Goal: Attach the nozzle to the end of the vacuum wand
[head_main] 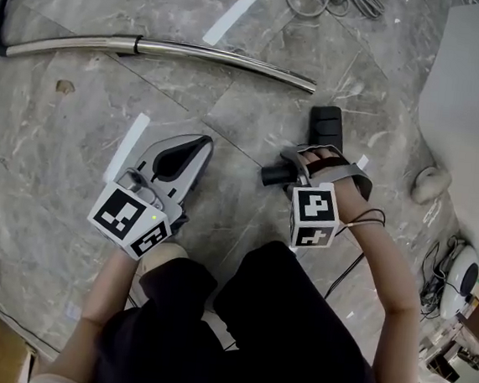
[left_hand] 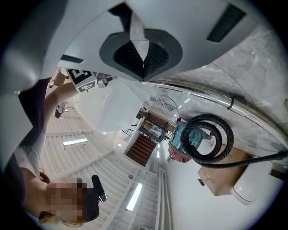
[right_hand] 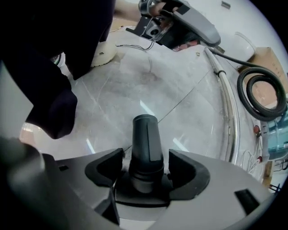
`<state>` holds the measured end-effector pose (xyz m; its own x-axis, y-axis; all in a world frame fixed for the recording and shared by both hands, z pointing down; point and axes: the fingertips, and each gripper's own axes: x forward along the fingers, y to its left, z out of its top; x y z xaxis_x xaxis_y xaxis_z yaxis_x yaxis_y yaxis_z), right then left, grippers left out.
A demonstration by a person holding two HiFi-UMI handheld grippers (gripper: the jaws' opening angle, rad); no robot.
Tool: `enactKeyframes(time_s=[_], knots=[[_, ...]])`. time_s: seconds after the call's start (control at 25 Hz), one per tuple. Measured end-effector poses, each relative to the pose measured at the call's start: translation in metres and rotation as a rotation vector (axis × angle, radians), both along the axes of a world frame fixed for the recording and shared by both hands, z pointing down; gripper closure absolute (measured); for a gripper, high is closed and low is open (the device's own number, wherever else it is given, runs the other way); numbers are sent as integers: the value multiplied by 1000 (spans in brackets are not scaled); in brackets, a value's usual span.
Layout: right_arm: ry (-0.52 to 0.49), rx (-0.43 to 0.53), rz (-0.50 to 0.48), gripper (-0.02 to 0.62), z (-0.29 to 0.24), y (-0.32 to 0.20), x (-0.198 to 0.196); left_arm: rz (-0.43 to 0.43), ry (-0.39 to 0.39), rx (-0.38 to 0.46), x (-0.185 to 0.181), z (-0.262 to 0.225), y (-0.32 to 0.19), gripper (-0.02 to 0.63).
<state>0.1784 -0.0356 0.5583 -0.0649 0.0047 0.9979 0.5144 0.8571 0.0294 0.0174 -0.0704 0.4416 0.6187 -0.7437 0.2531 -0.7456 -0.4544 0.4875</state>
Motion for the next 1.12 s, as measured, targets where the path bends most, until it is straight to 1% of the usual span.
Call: enactKeyframes(time_s=[0.12, 0.24, 0.32, 0.36, 0.52, 0.56, 0.8, 0.96, 1.04, 1.12], knots=[[12, 7, -28, 357, 0, 1, 1, -2, 2, 11, -1, -3, 0, 598], [5, 18, -56, 364, 1, 2, 2, -5, 7, 19, -2, -7, 1, 598], [-24, 28, -44, 368, 0, -1, 2, -7, 10, 17, -2, -7, 3, 598], [-50, 28, -9, 371, -3, -5, 3, -6, 10, 15, -2, -7, 4, 598], [-209, 6, 240, 390, -27, -26, 0, -1, 2, 2, -1, -3, 5, 598], [-240, 8, 284, 391, -32, -30, 0, -1, 1, 0, -1, -2, 5, 598], [-409, 55, 433, 399, -62, -47, 4, 24, -2, 17, 8, -4, -1, 598], [-510, 100, 546, 400, -81, -62, 14, 45, -29, 22, 13, -6, -8, 598], [-537, 112, 598, 400, -84, -69, 22, 52, -74, 16, 15, -5, -14, 598], [-559, 118, 641, 399, -86, -74, 30, 85, -156, 12, 17, -2, -24, 597]])
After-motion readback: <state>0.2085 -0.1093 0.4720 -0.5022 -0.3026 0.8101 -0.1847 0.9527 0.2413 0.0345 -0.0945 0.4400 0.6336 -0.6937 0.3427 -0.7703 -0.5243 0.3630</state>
